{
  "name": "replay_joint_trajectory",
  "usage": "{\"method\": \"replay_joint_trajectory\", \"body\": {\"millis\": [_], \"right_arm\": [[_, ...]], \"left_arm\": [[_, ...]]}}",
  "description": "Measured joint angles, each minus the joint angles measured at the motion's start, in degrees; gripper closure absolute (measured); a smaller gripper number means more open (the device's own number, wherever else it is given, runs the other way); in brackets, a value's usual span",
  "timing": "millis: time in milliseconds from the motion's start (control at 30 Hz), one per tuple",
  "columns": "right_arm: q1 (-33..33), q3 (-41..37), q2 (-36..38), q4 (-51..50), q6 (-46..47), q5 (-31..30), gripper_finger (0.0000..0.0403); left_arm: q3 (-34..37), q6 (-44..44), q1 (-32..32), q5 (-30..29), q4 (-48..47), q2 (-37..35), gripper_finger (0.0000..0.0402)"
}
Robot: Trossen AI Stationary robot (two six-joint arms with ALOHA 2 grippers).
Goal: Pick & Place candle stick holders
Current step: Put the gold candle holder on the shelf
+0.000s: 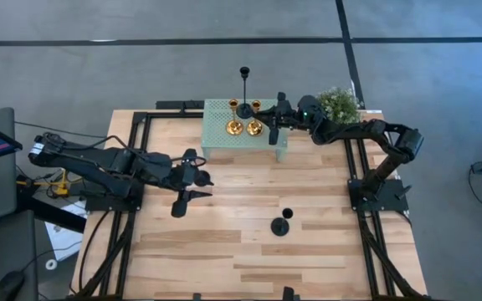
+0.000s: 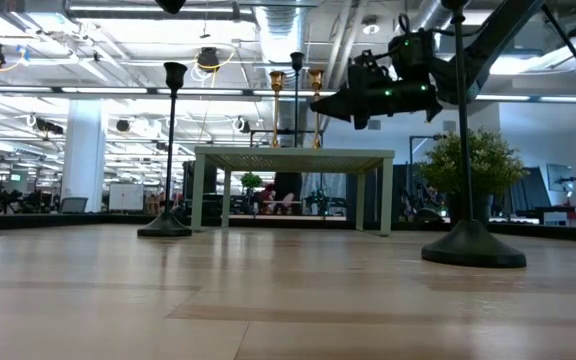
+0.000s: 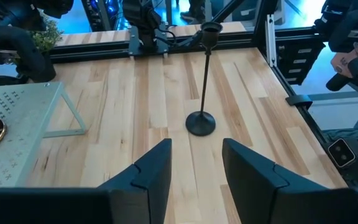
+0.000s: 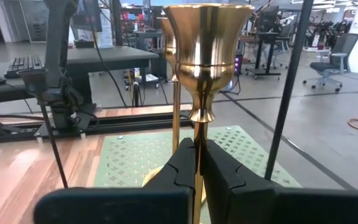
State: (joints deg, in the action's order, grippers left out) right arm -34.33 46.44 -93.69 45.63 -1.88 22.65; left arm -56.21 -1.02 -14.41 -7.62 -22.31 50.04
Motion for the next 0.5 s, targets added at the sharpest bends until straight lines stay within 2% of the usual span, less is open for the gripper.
{"method": "replay_joint_trajectory", "body": {"millis": [500], "right_arm": [[0.03,-0.02,-0.17,-0.62,-0.04,0.00,0.0403]], "left_arm": [[0.00,0.00,0.00,0.00,-0.24,0.02,0.0259]]}}
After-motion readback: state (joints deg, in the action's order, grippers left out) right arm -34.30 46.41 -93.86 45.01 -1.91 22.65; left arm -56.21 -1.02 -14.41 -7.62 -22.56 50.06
